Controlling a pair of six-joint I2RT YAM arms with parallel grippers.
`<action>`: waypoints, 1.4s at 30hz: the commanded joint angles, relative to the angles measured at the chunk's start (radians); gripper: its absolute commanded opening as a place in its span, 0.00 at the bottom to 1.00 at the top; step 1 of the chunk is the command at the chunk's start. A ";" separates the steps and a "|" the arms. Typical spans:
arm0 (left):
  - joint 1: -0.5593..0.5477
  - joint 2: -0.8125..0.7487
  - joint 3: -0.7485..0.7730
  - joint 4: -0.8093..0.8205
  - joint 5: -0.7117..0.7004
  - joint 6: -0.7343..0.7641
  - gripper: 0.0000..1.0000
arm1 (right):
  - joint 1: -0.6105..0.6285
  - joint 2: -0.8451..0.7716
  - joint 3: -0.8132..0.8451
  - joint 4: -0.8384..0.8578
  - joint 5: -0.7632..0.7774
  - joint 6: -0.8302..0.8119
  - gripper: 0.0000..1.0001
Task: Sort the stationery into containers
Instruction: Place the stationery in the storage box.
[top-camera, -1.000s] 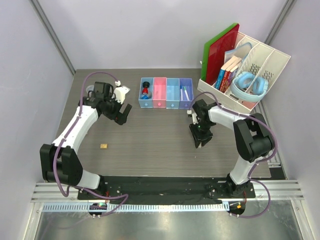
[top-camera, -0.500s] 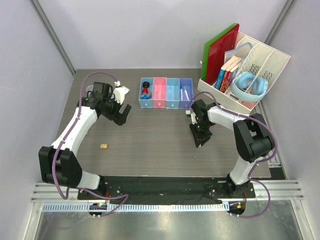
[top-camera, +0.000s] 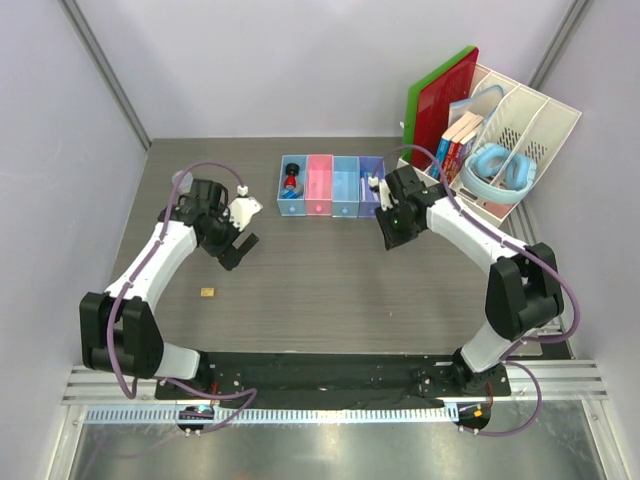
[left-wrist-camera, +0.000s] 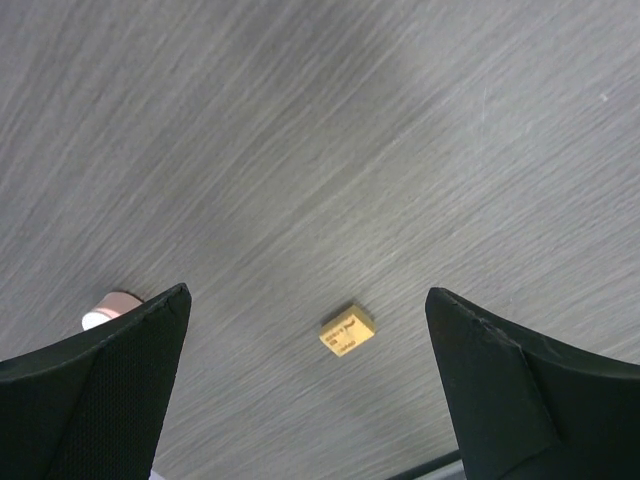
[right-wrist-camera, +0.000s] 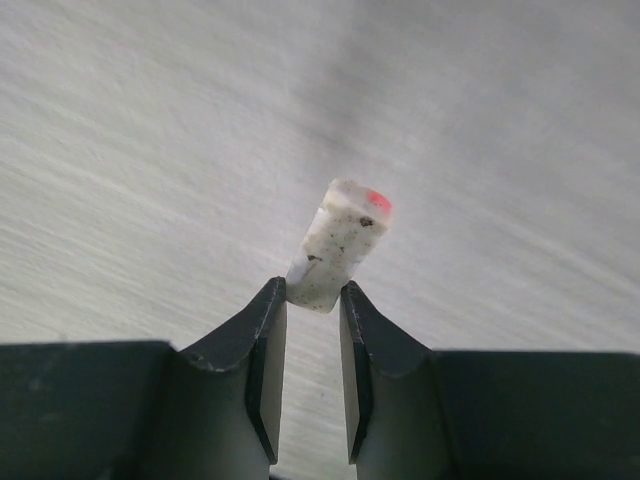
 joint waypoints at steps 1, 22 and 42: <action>0.010 0.027 -0.005 -0.068 -0.025 0.037 1.00 | 0.002 0.020 0.159 0.046 0.033 -0.037 0.07; 0.041 0.043 -0.051 -0.200 -0.042 0.044 1.00 | 0.011 0.695 1.012 0.027 -0.026 -0.103 0.07; 0.056 0.081 -0.114 -0.151 -0.082 -0.003 1.00 | 0.023 0.605 0.905 0.040 -0.071 -0.126 0.50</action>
